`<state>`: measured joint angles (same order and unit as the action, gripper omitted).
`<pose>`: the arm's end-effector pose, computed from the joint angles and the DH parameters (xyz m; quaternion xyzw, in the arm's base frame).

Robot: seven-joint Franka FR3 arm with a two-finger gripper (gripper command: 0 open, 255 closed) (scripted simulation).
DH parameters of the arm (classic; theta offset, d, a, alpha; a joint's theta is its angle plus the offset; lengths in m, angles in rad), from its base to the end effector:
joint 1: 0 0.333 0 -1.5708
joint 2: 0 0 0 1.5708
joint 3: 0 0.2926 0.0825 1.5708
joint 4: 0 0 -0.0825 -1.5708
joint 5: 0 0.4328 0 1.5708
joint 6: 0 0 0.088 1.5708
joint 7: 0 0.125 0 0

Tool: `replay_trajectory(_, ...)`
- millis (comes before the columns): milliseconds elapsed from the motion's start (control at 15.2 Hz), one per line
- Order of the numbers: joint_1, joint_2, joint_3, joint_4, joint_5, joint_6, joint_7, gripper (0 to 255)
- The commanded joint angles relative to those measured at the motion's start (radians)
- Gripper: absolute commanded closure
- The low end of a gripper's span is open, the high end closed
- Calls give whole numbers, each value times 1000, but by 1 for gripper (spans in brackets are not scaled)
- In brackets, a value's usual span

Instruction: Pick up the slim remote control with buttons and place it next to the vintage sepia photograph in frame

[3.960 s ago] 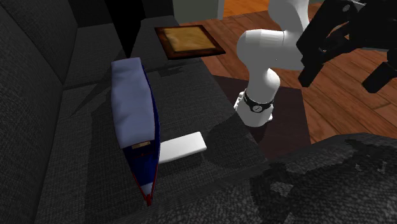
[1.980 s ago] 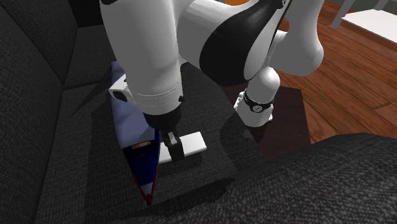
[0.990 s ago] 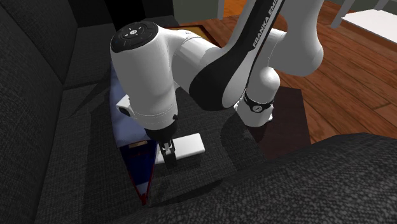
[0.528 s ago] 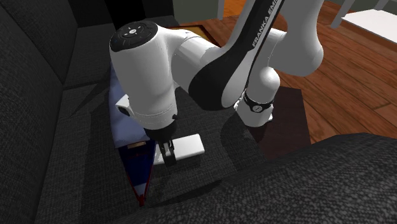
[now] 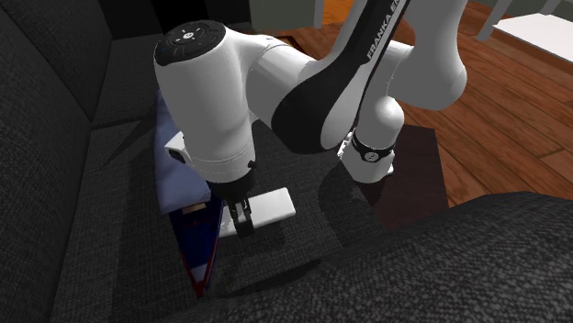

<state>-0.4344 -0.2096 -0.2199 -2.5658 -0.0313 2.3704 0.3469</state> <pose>0.3786 -0.2845 0.2626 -0.8836 0.4681 -0.0066 0.0109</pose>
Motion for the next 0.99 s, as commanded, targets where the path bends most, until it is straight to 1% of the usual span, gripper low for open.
replay_trajectory(0, -1, -20, 2, 10, -5, -30, 3, 255)
replay_trajectory(924, -6, -131, 17, 113, -21, -242, 21, 255)
